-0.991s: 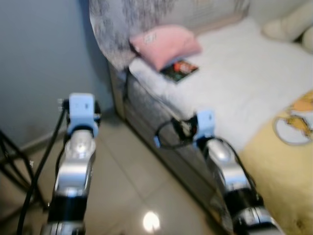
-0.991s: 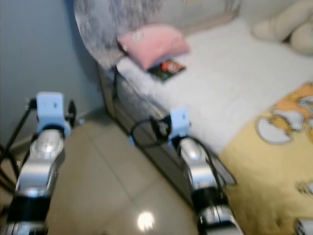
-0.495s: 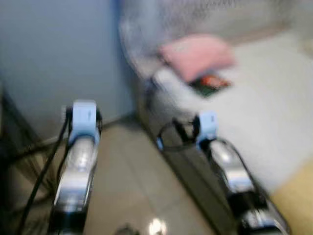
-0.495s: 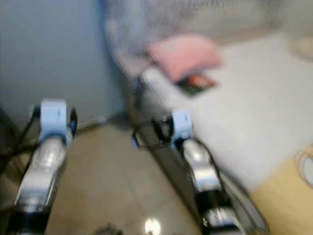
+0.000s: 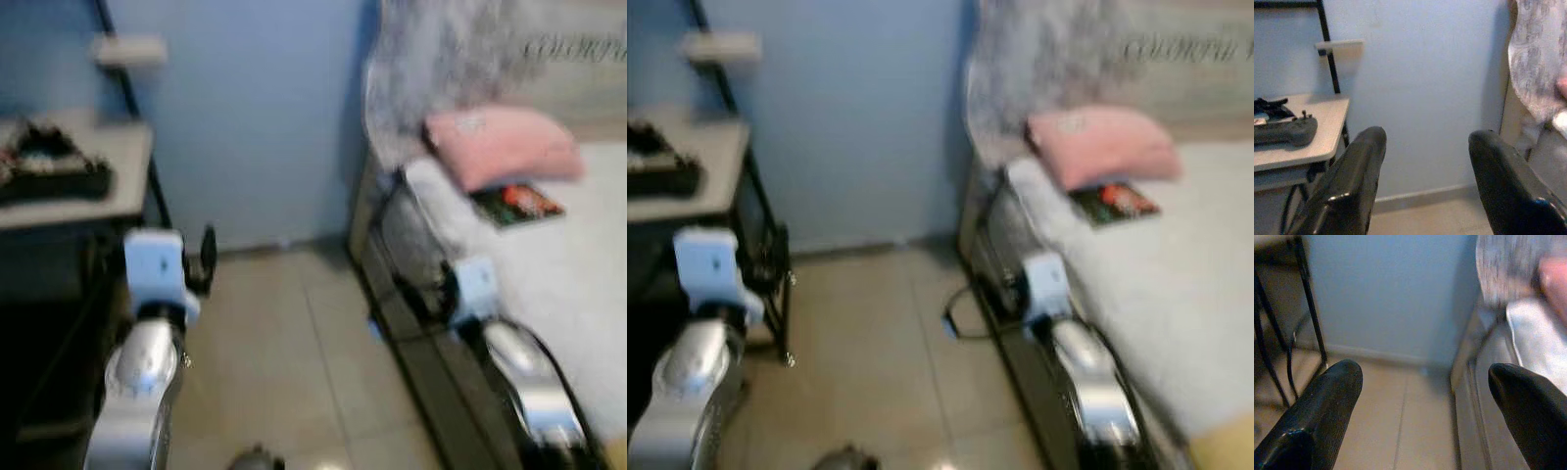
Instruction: Clean up the room
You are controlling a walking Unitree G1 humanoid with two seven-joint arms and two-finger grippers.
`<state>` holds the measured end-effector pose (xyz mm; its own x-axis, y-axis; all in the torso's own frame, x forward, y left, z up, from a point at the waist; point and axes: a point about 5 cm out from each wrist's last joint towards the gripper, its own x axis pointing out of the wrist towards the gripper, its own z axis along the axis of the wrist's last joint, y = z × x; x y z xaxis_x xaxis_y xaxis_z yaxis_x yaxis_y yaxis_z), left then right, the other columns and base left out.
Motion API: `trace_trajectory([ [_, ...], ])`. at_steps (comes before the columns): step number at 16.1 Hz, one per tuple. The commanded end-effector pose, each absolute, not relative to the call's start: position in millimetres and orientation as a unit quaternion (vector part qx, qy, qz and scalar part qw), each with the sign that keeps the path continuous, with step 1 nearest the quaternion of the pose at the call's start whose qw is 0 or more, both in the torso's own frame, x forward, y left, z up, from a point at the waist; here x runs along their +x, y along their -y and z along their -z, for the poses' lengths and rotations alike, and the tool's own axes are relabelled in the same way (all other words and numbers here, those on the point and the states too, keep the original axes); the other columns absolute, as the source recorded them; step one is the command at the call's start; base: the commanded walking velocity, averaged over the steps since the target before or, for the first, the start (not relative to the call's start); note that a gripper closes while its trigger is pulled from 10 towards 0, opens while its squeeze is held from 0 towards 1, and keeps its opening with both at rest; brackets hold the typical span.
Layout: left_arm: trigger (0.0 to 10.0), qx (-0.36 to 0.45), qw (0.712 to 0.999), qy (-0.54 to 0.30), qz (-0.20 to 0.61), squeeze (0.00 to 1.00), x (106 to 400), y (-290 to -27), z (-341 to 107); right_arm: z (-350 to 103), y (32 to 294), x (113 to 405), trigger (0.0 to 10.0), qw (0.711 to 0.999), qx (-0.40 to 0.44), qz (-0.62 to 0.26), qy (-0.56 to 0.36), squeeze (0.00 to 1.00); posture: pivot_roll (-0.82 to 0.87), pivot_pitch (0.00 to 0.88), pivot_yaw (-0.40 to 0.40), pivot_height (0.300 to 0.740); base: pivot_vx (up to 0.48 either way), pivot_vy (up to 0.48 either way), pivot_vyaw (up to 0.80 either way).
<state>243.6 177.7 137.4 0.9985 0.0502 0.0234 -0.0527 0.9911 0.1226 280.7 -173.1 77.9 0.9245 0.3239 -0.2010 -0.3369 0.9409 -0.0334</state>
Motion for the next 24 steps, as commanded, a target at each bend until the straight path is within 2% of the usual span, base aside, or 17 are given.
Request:
trace_trajectory([
  [1, 10.0, 0.066, 0.998, 0.0, -0.025, 0.0, 253.6, -177.6, -136.9, -76.6, 169.8, 282.7, 10.0, 0.98, -0.036, -0.162, -0.108, 0.0, -0.03, 0.0, -0.034, 0.732, 0.48, 0.0, 0.0],
  [6, 10.0, 0.077, 0.995, -0.014, -0.058, 0.0, 267.7, -188.4, -133.5, -81.4, 158.2, 291.2, 10.0, 0.98, -0.021, -0.172, -0.097, 0.0, -0.03, 0.0, -0.031, 0.732, 0.48, 0.0, 0.0],
  [9, 10.0, 0.074, 0.996, -0.019, -0.056, 0.0, 270.3, -185.8, -131.3, -80.0, 154.7, 293.7, 10.0, 0.979, -0.019, -0.175, -0.1, 0.0, -0.02, 0.0, -0.034, 0.732, 0.48, 0.0, 0.0],
  [20, 10.0, 0.095, 0.994, -0.02, -0.051, 0.0, 273.8, -181.8, -133.5, -75.5, 153.4, 295.8, 10.0, 0.981, -0.01, -0.163, -0.108, 0.0, -0.02, 0.0, -0.03, 0.732, 0.48, 0.0, 0.63],
  [23, 10.0, 0.114, 0.992, -0.014, -0.043, 0.0, 275.3, -185.0, -137.4, -77.6, 157.5, 295.2, 10.0, 0.984, -0.014, -0.149, -0.098, 0.0, -0.02, 0.0, -0.029, 0.732, 0.0, 0.0, 0.0],
  [24, 10.0, 0.127, 0.991, 0.004, -0.035, 0.0, 265.2, -187.0, -149.6, -89.3, 167.6, 281.6, 10.0, 0.989, -0.024, -0.133, -0.054, 0.0, -0.01, 0.0, -0.034, 0.732, 0.0, 0.0, 0.0],
])
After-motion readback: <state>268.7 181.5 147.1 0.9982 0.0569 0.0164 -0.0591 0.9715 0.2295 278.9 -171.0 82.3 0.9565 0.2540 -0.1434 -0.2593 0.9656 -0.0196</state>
